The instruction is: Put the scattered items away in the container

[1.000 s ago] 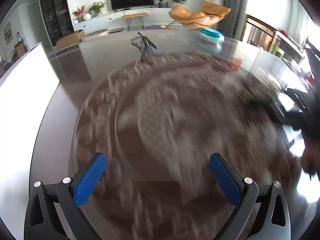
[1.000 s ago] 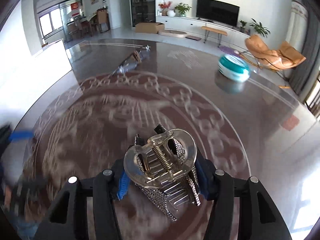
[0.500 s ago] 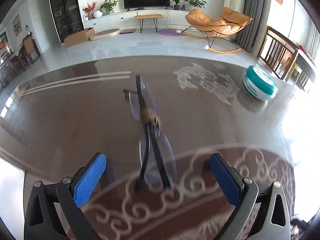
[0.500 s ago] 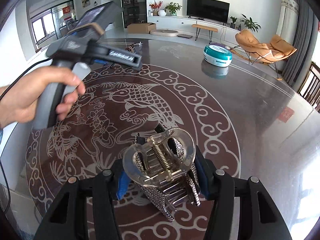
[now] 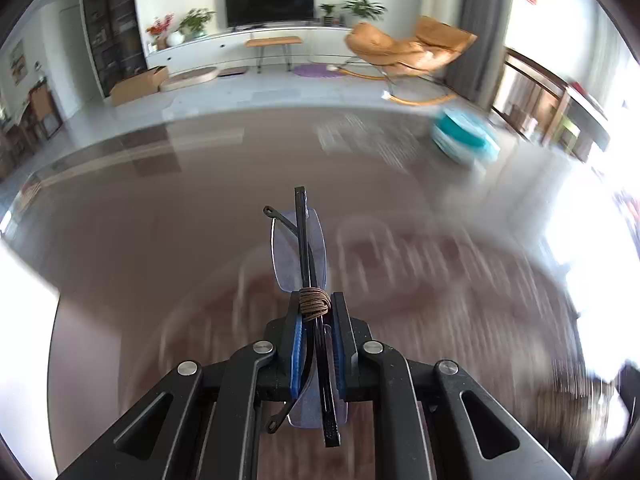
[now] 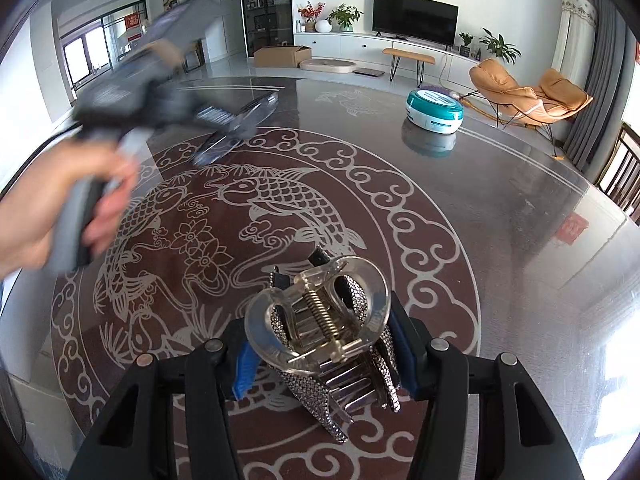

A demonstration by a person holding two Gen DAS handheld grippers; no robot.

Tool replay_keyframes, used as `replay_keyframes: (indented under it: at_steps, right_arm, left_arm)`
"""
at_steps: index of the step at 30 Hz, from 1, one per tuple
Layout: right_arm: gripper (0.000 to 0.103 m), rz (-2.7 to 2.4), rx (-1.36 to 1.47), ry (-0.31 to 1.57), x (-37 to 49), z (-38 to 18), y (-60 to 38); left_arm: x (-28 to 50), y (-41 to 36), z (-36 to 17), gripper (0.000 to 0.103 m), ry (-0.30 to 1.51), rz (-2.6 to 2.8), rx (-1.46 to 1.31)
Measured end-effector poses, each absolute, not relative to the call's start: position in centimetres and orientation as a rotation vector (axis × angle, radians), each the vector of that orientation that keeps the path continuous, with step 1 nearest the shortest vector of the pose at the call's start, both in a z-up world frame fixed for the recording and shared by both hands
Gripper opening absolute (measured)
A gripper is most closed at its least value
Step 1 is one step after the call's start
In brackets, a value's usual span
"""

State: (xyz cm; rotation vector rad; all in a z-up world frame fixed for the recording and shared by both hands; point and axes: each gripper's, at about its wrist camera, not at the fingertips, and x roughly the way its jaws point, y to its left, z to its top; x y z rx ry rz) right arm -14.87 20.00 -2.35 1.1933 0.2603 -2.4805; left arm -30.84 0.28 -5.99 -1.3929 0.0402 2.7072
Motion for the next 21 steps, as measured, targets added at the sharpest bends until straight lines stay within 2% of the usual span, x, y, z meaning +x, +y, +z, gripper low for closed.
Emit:
replay_keyframes:
  at_steps: [3,8,13,17,18,20,21]
  right_arm:
    - [0.054,-2.491,1.193,0.269,-14.6,-2.2,19.8]
    - [0.054,-2.515,1.212,0.225,-10.9,-2.1,19.4]
    - [0.054,-2.555,1.228,0.217,-2.9,-2.1,17.4]
    - [0.055,-2.626,1.258,0.199,-0.3,-2.1,16.3]
    - [0.058,-2.637,1.260,0.208,-0.2,-2.1,16.2]
    - [0.075,-2.654,1.284,0.189,-0.3,-2.1,16.6]
    - [0.087,-2.644,1.304,0.149,-0.5,-2.2,17.0]
  left_arm:
    - [-22.6,0.0,-5.9,0.012,0.078,2.703,-1.371]
    - [-12.0,-0.5,-6.0,0.012,0.012,2.710,-1.345]
    - [-9.4,-0.1,-6.1,0.012,-0.024,2.751,-1.322]
    - [-9.6,0.0,-6.2,0.014,-0.007,2.770,-1.333]
    - [-9.4,0.3,-6.2,0.016,0.013,2.772,-1.332]
    - [-9.3,0.6,-6.2,0.024,0.036,2.764,-1.329]
    - [-9.4,0.9,-6.2,0.043,0.044,2.764,-1.334]
